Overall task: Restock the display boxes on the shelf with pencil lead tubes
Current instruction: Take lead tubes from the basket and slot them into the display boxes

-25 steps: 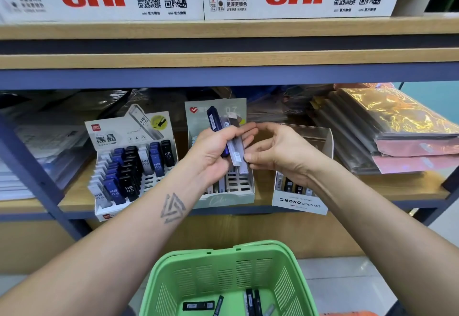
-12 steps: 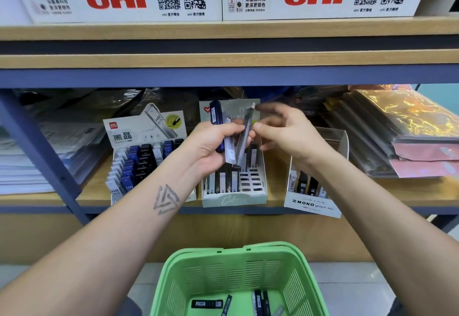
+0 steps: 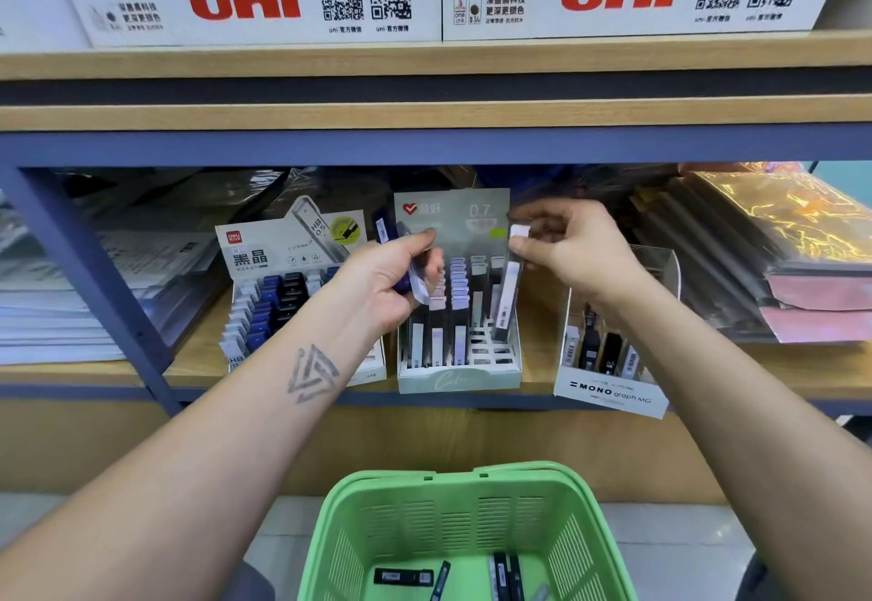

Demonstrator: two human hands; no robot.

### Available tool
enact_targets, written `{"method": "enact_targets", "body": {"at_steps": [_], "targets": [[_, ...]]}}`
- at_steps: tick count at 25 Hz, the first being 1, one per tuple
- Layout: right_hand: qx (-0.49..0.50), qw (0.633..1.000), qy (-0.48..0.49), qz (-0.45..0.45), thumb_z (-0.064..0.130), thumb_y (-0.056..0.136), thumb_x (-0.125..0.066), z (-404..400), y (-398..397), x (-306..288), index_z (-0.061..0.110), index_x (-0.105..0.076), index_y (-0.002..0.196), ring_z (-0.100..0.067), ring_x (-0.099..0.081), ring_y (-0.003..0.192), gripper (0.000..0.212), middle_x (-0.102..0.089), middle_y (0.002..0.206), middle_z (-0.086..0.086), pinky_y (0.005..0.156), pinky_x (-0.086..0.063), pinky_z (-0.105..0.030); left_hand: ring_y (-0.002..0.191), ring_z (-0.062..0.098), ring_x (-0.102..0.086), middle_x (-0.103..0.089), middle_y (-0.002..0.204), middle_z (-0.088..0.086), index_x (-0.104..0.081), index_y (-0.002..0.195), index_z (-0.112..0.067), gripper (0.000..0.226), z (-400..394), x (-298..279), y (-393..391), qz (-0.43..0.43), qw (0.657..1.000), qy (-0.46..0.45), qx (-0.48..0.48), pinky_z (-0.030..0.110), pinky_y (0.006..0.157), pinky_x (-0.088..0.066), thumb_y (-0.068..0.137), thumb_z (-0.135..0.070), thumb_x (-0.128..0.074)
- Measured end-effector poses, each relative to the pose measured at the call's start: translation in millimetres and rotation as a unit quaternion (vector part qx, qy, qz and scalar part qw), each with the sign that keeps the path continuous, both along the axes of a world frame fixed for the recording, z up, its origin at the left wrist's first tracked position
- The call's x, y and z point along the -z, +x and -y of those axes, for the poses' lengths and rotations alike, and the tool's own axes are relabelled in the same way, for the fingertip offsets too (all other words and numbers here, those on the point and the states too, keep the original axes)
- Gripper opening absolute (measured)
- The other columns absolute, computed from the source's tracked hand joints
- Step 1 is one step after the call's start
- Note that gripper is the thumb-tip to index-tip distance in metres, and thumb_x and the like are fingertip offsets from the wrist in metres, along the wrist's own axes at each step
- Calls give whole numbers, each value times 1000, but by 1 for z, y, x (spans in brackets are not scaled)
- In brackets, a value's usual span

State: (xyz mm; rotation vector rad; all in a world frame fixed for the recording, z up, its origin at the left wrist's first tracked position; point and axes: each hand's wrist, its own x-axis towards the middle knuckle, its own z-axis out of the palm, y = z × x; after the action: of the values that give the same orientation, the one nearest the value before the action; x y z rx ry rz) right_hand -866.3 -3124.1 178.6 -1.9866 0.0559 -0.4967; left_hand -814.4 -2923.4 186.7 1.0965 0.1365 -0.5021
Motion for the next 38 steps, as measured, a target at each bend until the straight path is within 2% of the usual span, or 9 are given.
{"method": "enact_targets", "body": {"at_steps": [4, 11, 16, 21, 29, 31, 34, 35, 38], "targets": [[86, 978, -188, 7, 17, 84, -81, -5, 6, 13, 25, -65, 95, -4, -59, 76, 20, -62, 83, 9, 70, -46, -24, 40, 7, -42, -49, 58, 2, -54, 73, -9, 28, -1, 1, 1, -27, 998, 22, 48, 15, 33, -33, 96, -22, -64], [76, 968, -235, 40, 18, 85, -79, -10, 12, 25, 18, -71, 99, -20, -65, 86, 16, -69, 91, 0, 81, -57, -41, 61, 20, -59, -63, 73, 18, -55, 93, 4, 15, 7, 0, -7, -34, 997, -35, 67, 22, 46, -51, 100, -8, -48], [20, 967, -251, 28, 17, 84, -80, -3, 12, 22, 20, -72, 89, -17, -65, 83, 10, -70, 86, 3, 79, -57, -46, 80, 29, -72, -73, 89, 25, -59, 101, 6, 21, 6, 0, -12, -34, 996, -32, 78, 38, 74, -60, 104, -10, -48], [51, 939, -335, 51, 9, 93, -68, -4, 17, 35, 14, -77, 109, -26, -69, 100, 20, -76, 106, -6, 88, -54, -37, 76, 25, -76, -77, 98, 14, -62, 116, 0, 28, 6, 3, -11, -9, 994, 27, 107, 43, 71, -63, 106, -22, -47], [104, 901, -422, -9, 12, 93, -56, -12, 15, 38, 20, -75, 107, -35, -65, 96, 25, -72, 103, -9, 75, -55, -41, 72, 24, -75, -77, 97, 16, -64, 113, -3, 20, 5, 2, -11, 33, 992, 49, 110, 41, 69, -63, 102, -18, -56], [98, 922, -375, -1, 11, 94, -56, -16, 14, 32, 20, -75, 114, -28, -66, 100, 28, -72, 110, -6, 81, -54, -36, 72, 25, -75, -76, 95, 18, -64, 116, -1, 21, 6, 2, -12, 48, 992, 46, 107, 40, 68, -63, 101, -15, -58], [1, 1000, 12, -14, 19, 99, -62, -24, 7, 15, 16, -74, 112, -19, -69, 95, 19, -75, 105, -3, 81, -53, -33, 73, 25, -75, -76, 93, 20, -64, 117, 3, 23, 6, 1, -16, 66, 989, 60, 116, 38, 68, -64, 99, -11, -60], [-40, 992, 115, -28, 22, 98, -65, -27, 5, 11, 14, -75, 109, -23, -71, 92, 17, -76, 100, -5, 79, -55, -36, 74, 26, -75, -75, 94, 21, -65, 115, 3, 22, 6, 1, -17, 69, 988, 62, 122, 38, 67, -63, 98, -10, -61], [-67, 978, 190, -49, 13, 92, -72, -29, 1, 10, 4, -74, 107, -29, -73, 90, 18, -76, 97, -11, 79, -58, -40, 80, 30, -75, -74, 99, 25, -65, 113, 5, 21, 5, 1, -19, 64, 986, 57, 143, 43, 72, -63, 98, -10, -60]]}}
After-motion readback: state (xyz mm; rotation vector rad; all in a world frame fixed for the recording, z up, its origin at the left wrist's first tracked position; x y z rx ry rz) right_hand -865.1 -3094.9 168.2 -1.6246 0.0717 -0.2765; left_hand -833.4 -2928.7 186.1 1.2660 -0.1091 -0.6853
